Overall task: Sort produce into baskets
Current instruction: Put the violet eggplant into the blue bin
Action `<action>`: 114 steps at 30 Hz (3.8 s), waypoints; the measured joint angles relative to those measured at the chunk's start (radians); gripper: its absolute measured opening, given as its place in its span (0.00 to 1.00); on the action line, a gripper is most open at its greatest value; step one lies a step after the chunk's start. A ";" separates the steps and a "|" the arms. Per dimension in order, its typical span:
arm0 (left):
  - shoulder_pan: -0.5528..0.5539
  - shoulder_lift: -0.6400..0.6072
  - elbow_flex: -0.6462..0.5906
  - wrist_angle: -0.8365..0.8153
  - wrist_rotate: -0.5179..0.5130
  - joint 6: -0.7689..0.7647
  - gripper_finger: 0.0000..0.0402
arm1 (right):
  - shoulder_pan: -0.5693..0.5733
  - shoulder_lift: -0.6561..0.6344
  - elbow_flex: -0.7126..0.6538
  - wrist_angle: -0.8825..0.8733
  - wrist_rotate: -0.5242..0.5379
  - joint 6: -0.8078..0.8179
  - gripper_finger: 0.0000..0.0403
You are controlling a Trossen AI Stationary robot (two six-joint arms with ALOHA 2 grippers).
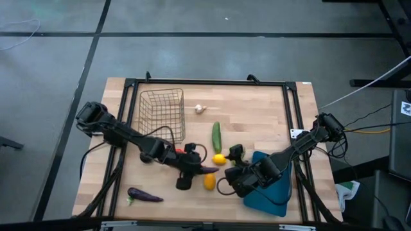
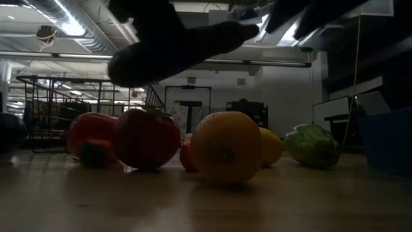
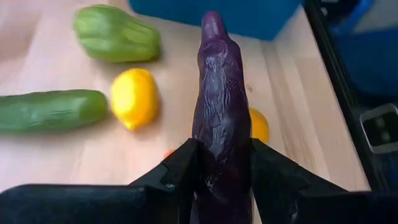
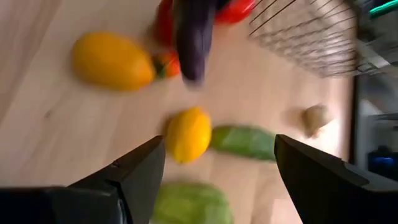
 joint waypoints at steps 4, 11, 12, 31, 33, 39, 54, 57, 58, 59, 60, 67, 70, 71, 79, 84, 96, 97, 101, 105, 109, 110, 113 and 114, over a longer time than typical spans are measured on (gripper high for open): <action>0.041 0.000 0.004 0.005 0.000 -0.057 0.31 | 0.000 0.000 0.000 0.076 0.094 -0.062 0.74; 0.088 0.000 0.004 0.096 0.000 -0.097 0.31 | -0.039 0.000 0.000 0.141 0.048 -0.172 0.74; 0.091 0.000 0.004 0.119 0.001 -0.093 0.31 | -0.052 0.000 0.000 0.140 0.028 -0.171 0.74; 0.098 -0.001 0.004 0.180 0.008 -0.068 0.31 | -0.112 0.000 0.000 0.158 -0.084 -0.171 0.47; 0.098 -0.001 0.004 0.180 0.009 -0.068 0.31 | -0.112 0.000 0.000 0.158 -0.084 -0.172 0.41; 0.095 -0.001 0.004 0.178 0.014 -0.040 0.31 | -0.112 0.000 0.000 0.158 -0.092 -0.176 0.25; 0.091 -0.001 0.004 0.178 0.016 -0.018 0.57 | -0.109 0.000 0.134 -0.218 -0.244 0.004 0.24; 0.091 -0.001 0.004 0.177 0.016 -0.018 0.58 | -0.093 -0.001 0.181 -0.353 -0.322 0.094 0.24; 0.091 -0.001 0.004 0.176 0.016 -0.018 0.58 | -0.083 -0.001 0.191 -0.397 -0.343 0.119 0.24; 0.091 -0.001 0.004 0.176 0.016 -0.017 0.57 | -0.072 -0.001 0.199 -0.435 -0.360 0.144 0.24; 0.091 -0.001 0.004 0.176 0.016 -0.017 0.57 | -0.061 -0.001 0.203 -0.468 -0.371 0.169 0.24; 0.091 -0.001 0.004 0.176 0.016 -0.016 0.58 | 0.024 -0.001 0.203 -0.593 -0.401 0.338 0.24; 0.091 -0.001 0.004 0.176 0.016 -0.020 0.58 | 0.064 -0.001 0.203 -0.614 -0.403 0.415 0.24; 0.091 -0.001 0.004 0.176 0.016 -0.020 0.58 | 0.078 -0.001 0.203 -0.623 -0.407 0.445 0.24; 0.091 -0.001 0.004 0.176 0.016 -0.021 0.58 | 0.221 -0.001 0.203 -0.683 -0.466 0.719 0.24; 0.091 -0.001 0.004 0.176 0.016 -0.023 0.58 | 0.310 0.000 0.203 -0.671 -0.470 0.852 0.24; 0.061 -0.001 0.004 0.175 0.016 0.034 0.58 | 0.395 0.004 0.091 -0.411 -0.464 0.929 0.24; 0.056 -0.001 0.004 0.175 0.016 0.050 0.58 | 0.394 0.004 0.078 -0.394 -0.463 0.929 0.24; 0.037 -0.001 0.004 0.174 0.016 0.082 0.58 | 0.390 0.004 0.039 -0.358 -0.459 0.929 0.24; 0.012 -0.001 0.004 0.138 0.033 0.082 0.58 | 0.386 0.005 0.020 -0.362 -0.460 0.929 0.24; -0.026 -0.001 0.004 0.052 0.120 0.081 0.58 | 0.375 0.004 0.021 -0.360 -0.462 0.926 0.26; -0.038 -0.001 0.004 0.026 0.137 0.081 0.58 | 0.372 0.004 0.021 -0.359 -0.466 0.929 0.28; -0.082 -0.001 0.004 -0.053 0.171 0.074 0.58 | 0.364 0.004 0.021 -0.359 -0.467 0.929 0.37; -0.098 -0.001 0.004 -0.080 0.174 0.059 0.58 | 0.363 0.005 0.021 -0.359 -0.467 0.929 0.40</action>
